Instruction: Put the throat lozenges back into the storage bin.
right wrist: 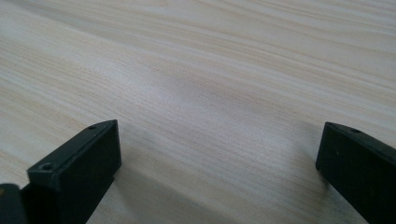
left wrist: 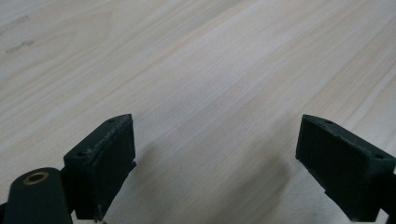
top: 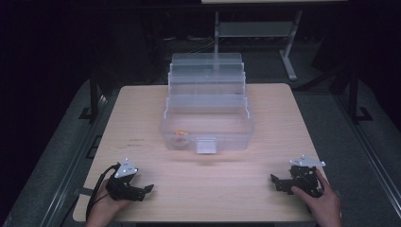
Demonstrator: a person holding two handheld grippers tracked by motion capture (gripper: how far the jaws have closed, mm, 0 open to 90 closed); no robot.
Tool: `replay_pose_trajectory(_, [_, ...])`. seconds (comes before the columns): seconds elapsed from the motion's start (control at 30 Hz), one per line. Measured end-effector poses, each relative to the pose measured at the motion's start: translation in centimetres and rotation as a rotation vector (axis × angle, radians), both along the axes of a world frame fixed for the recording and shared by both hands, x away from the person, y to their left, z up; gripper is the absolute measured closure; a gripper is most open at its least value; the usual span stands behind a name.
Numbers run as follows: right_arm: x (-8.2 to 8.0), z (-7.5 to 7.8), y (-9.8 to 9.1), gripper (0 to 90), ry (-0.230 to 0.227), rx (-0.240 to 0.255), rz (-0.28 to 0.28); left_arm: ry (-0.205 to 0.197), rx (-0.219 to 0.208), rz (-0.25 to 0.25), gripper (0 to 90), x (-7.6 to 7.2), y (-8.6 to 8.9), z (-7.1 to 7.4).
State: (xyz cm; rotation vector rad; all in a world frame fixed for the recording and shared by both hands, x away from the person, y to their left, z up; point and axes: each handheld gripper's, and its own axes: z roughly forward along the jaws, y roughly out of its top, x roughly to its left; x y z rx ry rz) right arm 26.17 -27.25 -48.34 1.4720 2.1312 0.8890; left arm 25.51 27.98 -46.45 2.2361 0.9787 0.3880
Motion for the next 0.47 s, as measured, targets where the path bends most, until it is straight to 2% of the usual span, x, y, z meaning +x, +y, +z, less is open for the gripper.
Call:
replay_pose_trajectory(0.07, [0.0, 0.0, 0.0, 0.0, 0.0, 0.0, 0.0, 0.005, 0.001, 0.006, 11.1, 0.05, 0.11, -0.32])
replay_pose_trajectory(0.2, [0.0, 0.0, 0.0, 0.0, 0.0, 0.0, 0.0, -0.013, -0.009, 0.006, 10.8, -0.12, 0.24, -0.58])
replay_pose_trajectory(0.33, [0.0, 0.0, 0.0, 0.0, 0.0, 0.0, 0.0, -0.046, -0.046, -0.007, 10.7, -0.35, 0.64, -1.01])
replay_pose_trajectory(0.47, [0.0, 0.0, 0.0, 0.0, 0.0, 0.0, 0.0, -0.045, -0.044, -0.007, 10.7, -0.36, 0.64, -1.0])
